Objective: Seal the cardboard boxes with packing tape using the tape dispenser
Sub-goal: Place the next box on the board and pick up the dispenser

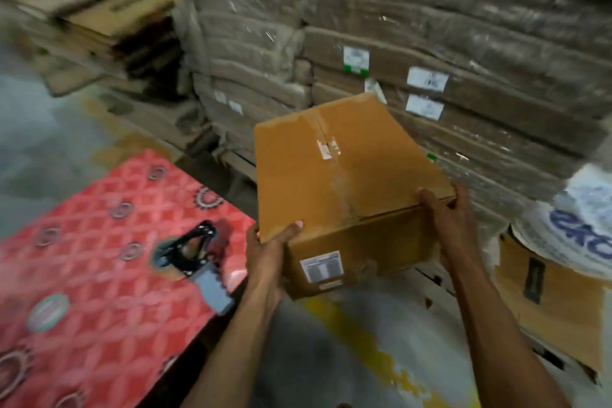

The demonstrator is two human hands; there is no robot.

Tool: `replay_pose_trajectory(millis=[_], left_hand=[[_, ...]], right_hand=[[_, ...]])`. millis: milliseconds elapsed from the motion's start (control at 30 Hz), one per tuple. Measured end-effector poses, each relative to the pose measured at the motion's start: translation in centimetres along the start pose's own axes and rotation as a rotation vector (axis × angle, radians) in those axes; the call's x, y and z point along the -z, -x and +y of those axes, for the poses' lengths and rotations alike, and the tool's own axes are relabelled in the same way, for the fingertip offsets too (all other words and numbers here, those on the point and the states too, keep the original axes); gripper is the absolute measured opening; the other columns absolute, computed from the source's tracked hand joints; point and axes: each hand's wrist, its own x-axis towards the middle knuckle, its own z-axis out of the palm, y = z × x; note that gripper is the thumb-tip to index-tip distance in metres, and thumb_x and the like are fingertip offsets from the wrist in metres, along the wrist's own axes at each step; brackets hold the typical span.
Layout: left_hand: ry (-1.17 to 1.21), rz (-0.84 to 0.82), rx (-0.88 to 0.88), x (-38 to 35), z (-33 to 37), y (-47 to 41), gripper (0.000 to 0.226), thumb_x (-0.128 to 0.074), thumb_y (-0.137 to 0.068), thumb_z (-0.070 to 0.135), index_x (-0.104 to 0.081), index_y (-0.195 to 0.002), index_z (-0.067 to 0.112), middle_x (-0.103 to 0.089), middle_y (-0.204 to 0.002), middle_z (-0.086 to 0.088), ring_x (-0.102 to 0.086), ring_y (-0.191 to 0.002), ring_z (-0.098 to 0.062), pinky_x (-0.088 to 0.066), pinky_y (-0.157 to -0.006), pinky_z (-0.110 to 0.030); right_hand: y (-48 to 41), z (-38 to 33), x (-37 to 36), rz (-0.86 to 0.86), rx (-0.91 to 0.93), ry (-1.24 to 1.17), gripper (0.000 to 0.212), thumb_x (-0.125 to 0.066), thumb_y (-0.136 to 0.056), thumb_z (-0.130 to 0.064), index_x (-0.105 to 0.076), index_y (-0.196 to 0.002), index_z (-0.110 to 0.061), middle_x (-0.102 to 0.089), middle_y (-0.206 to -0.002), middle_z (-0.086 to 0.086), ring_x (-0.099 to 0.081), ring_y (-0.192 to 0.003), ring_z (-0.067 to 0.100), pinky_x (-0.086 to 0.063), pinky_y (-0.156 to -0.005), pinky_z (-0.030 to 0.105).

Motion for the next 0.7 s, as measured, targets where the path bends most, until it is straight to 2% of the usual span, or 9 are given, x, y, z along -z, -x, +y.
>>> replay_pose_trajectory(millis=[100, 167, 300, 400, 500, 567, 633, 700], left_hand=[[0.039, -0.023, -0.092, 3.9, 4.5, 4.4, 0.068, -0.091, -0.067, 0.026, -0.055, -0.124, 0.027, -0.072, -0.110, 0.002, -0.072, -0.093, -0.021, -0.059, -0.084, -0.047], [0.060, -0.042, -0.146, 6.9, 7.4, 6.7, 0.072, -0.091, -0.067, 0.029, -0.053, -0.128, 0.029, -0.071, -0.113, 0.002, -0.071, -0.096, -0.022, -0.058, -0.087, -0.050], [0.095, -0.012, -0.272, 14.9, 12.8, 10.1, 0.075, -0.091, -0.066, 0.031, -0.052, -0.129, 0.030, -0.070, -0.115, 0.001, -0.071, -0.097, -0.023, -0.057, -0.089, -0.053], [0.135, 0.087, -0.346, 21.7, 15.8, 11.6, 0.076, -0.092, -0.063, 0.029, -0.055, -0.129, 0.029, -0.071, -0.115, 0.002, -0.072, -0.098, -0.021, -0.059, -0.090, -0.051], [0.144, 0.218, -0.399, 28.4, 17.7, 12.8, 0.081, -0.093, -0.054, 0.031, -0.057, -0.126, 0.027, -0.072, -0.115, 0.002, -0.072, -0.097, -0.021, -0.059, -0.089, -0.050], [0.150, 0.300, -0.419, 32.7, 18.1, 13.6, 0.085, -0.093, -0.053, 0.030, -0.057, -0.130, 0.025, -0.072, -0.117, 0.001, -0.072, -0.096, -0.021, -0.060, -0.086, -0.047], [0.137, 0.378, -0.431, 36.8, 18.0, 14.3, 0.081, -0.092, -0.060, 0.026, -0.056, -0.133, 0.022, -0.070, -0.118, 0.000, -0.071, -0.097, -0.021, -0.060, -0.085, -0.045], [0.131, 0.456, -0.422, 40.4, 17.3, 15.0, 0.082, -0.092, -0.058, 0.029, -0.056, -0.131, 0.022, -0.070, -0.117, 0.001, -0.070, -0.098, -0.022, -0.059, -0.084, -0.047]], right_hand=[[6.5, -6.3, 1.1, 0.006, 0.115, -0.061, 0.048, -0.074, -0.078, -0.054, -0.056, -0.120, -0.037, -0.063, -0.120, -0.001, -0.059, -0.107, 0.028, -0.052, -0.093, 0.055], [10.3, -9.7, 1.0, 0.011, 0.196, -0.094, 0.044, -0.074, -0.080, -0.051, -0.056, -0.118, -0.039, -0.062, -0.120, 0.000, -0.059, -0.106, 0.027, -0.052, -0.092, 0.052], [17.7, -15.0, -2.3, -0.042, 0.317, -0.163, 0.061, -0.073, -0.086, -0.045, -0.048, -0.140, -0.032, -0.054, -0.129, -0.001, -0.055, -0.111, 0.023, -0.048, -0.087, 0.039], [22.5, -17.1, -6.9, -0.116, 0.351, -0.193, 0.067, -0.072, -0.087, -0.046, -0.044, -0.145, -0.030, -0.050, -0.133, -0.002, -0.051, -0.117, 0.023, -0.047, -0.096, 0.042], [27.0, -17.9, -12.3, -0.213, 0.359, -0.242, 0.054, -0.074, -0.086, -0.041, -0.052, -0.135, -0.031, -0.053, -0.120, -0.003, -0.053, -0.107, 0.020, -0.048, -0.092, 0.037], [29.6, -17.8, -16.0, -0.280, 0.376, -0.253, 0.045, -0.077, -0.084, -0.039, -0.058, -0.124, -0.031, -0.060, -0.114, -0.001, -0.059, -0.103, 0.022, -0.052, -0.093, 0.041], [31.6, -17.2, -19.7, -0.353, 0.367, -0.259, 0.047, -0.079, -0.081, -0.038, -0.061, -0.122, -0.028, -0.064, -0.110, -0.002, -0.063, -0.102, 0.023, -0.054, -0.093, 0.044], [33.6, -16.0, -23.1, -0.438, 0.340, -0.255, 0.048, -0.080, -0.078, -0.041, -0.062, -0.121, -0.028, -0.068, -0.108, -0.003, -0.066, -0.100, 0.023, -0.057, -0.089, 0.045]])
